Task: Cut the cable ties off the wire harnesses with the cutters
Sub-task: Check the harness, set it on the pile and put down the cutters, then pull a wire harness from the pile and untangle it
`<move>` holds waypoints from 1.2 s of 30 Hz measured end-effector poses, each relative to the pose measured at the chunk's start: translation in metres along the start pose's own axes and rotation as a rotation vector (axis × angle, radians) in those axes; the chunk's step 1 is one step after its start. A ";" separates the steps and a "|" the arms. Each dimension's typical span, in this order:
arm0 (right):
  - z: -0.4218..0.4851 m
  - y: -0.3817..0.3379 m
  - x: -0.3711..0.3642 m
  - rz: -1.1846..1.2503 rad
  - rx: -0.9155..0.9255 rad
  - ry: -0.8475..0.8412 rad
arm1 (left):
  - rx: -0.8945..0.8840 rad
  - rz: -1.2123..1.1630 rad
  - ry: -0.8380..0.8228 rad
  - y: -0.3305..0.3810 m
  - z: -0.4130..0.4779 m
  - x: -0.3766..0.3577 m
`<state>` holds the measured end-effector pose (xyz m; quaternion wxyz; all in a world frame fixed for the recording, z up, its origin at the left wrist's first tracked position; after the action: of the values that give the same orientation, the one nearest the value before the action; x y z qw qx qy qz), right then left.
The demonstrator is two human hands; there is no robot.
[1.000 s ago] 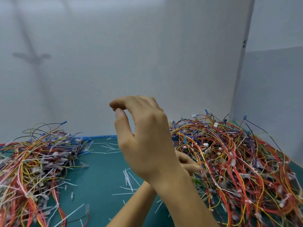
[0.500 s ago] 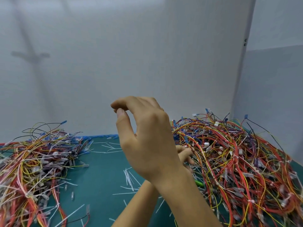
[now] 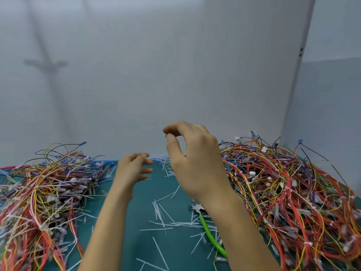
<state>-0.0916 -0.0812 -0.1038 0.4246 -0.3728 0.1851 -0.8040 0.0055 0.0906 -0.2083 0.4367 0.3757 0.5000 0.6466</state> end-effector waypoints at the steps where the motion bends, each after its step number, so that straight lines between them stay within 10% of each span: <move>1: 0.001 0.003 -0.003 -0.027 -0.015 -0.024 | -0.029 0.041 0.033 -0.001 0.005 0.011; 8: 0.000 0.012 -0.017 -0.131 -0.056 -0.131 | -0.192 0.565 0.276 0.008 0.018 0.068; 14: -0.002 0.010 -0.025 -0.183 -0.039 -0.184 | 0.047 1.060 0.385 0.000 0.006 0.089; 36: -0.008 0.007 -0.043 -0.237 -0.003 -0.282 | 0.126 0.829 0.528 -0.010 0.004 0.122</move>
<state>-0.0787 -0.0501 -0.1324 0.3480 -0.5016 0.0795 -0.7880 -0.0304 0.2077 -0.2108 -0.0223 0.3921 0.4401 0.8076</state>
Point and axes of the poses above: each hand's wrist, its own z-axis towards the middle knuckle, its own x-axis out of the back of the hand, y = z × x, the point moved 6 cm from there along z, towards the middle knuckle, and after that the axes turned 8 degrees about -x, right-handed, at the moved point
